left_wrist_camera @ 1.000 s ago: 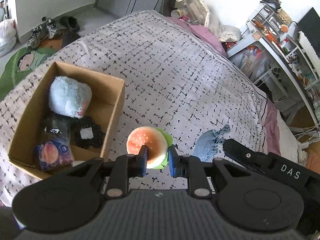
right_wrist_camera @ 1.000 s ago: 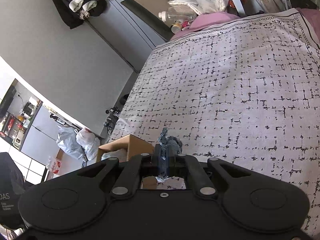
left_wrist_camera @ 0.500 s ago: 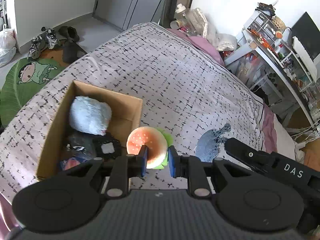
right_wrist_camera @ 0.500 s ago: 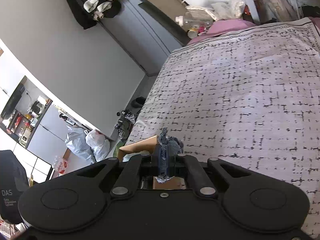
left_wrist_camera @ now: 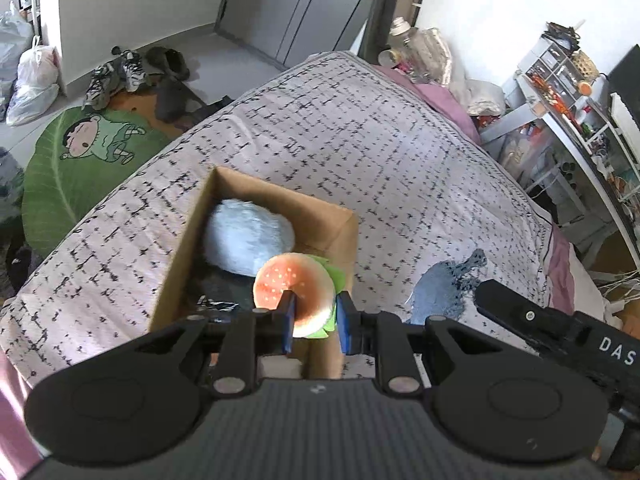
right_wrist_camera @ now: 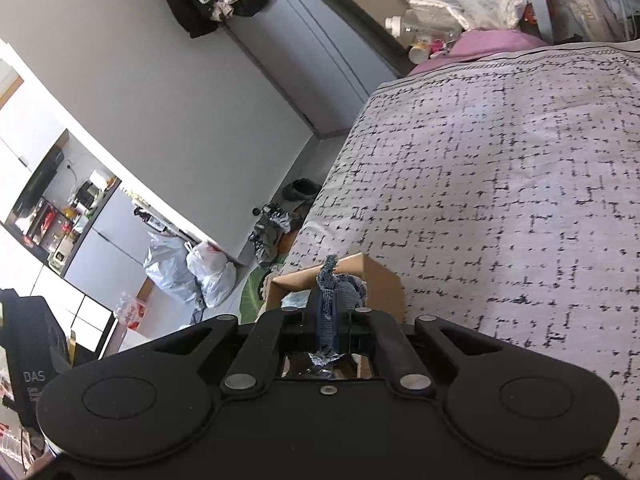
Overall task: Organize soft objects
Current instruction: 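Carry the burger toy and octopus plush over the box with both tools, then open both tools to drop the burger toy and octopus plush into the box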
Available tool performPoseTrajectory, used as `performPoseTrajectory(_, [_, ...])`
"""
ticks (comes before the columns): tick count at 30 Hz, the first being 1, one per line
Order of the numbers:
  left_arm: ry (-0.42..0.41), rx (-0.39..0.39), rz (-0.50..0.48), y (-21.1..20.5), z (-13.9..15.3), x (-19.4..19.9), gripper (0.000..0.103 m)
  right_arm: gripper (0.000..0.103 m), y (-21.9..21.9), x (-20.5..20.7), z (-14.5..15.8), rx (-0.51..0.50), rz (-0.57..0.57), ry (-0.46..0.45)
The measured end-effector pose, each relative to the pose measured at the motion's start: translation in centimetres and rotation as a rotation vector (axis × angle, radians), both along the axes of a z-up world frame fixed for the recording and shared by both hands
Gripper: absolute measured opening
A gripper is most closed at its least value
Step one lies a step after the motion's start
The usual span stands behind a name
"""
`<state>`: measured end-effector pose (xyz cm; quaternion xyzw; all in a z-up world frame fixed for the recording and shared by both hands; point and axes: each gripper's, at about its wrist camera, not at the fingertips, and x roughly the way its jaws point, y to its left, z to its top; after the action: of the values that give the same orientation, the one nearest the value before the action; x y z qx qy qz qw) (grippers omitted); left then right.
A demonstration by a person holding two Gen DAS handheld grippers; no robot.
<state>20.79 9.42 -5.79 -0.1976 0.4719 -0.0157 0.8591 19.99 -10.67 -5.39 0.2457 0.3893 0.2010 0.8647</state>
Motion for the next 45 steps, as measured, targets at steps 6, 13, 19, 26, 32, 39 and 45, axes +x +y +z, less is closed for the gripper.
performPoseTrajectory(6, [0.044, -0.013, 0.007, 1.0, -1.7, 0.1, 0.021, 0.005, 1.7, 0.4, -0.3, -0.005, 0.027, 0.013])
performPoseTrajectory(13, [0.139, 0.006, 0.027, 1.4, -3.5, 0.6, 0.03, 0.005, 3.0, 1.0, -0.9, -0.002, 0.034, 0.035])
performPoseTrajectory(19, [0.134, 0.03, 0.054, 2.3, -3.4, 0.4, 0.044, 0.005, 4.0, 1.7, -1.5, -0.001, 0.041, 0.048])
performPoseTrajectory(26, [0.134, 0.045, 0.063, 2.6, -3.0, 0.3, 0.046, 0.026, 4.2, 3.4, -2.7, -0.011, 0.007, 0.072])
performPoseTrajectory(32, [0.121, 0.054, 0.071, 2.4, -2.3, 0.0, 0.056, 0.054, 2.6, 2.6, -2.8, -0.004, -0.031, 0.081])
performPoseTrajectory(39, [0.108, 0.089, 0.062, 1.4, -1.6, -0.3, 0.071, 0.057, 1.5, 1.1, -3.0, -0.046, -0.014, 0.099])
performPoseTrajectory(45, [0.095, 0.134, 0.044, 0.4, -1.1, -1.3, 0.079, 0.059, 0.5, -0.3, -2.7, -0.063, 0.003, 0.096])
